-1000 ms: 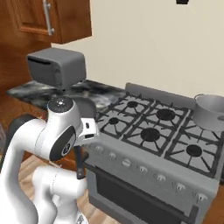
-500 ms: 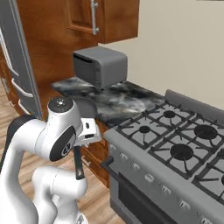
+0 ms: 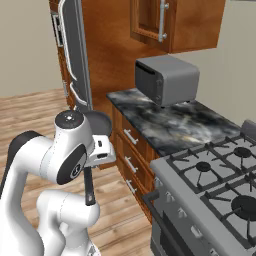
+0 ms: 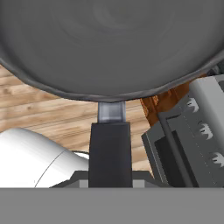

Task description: Move the pot and pan from the stove into the sink.

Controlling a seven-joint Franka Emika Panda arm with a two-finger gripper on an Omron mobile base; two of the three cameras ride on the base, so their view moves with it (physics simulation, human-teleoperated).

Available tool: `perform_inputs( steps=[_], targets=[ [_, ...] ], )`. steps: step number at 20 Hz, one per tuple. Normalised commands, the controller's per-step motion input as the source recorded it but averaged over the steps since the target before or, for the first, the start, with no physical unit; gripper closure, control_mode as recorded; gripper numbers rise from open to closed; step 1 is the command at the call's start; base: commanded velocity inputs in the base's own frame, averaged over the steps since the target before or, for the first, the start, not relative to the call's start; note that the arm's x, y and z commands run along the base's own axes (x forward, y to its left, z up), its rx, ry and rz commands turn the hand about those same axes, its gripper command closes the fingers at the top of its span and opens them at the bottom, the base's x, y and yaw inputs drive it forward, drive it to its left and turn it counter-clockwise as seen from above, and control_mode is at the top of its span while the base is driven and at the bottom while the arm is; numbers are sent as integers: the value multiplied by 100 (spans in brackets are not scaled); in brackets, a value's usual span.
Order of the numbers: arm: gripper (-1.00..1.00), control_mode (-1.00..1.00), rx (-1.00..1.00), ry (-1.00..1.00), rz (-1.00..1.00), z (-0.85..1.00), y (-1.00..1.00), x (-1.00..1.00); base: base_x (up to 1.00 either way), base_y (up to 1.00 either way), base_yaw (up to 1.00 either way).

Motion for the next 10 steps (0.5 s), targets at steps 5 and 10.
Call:
perform_inputs(
  steps=[5,10],
  targets=[
    [100,100,0,0,0,0,0,0,0,0,50],
    [100,100,0,0,0,0,0,0,-3,0,50]
  ],
)
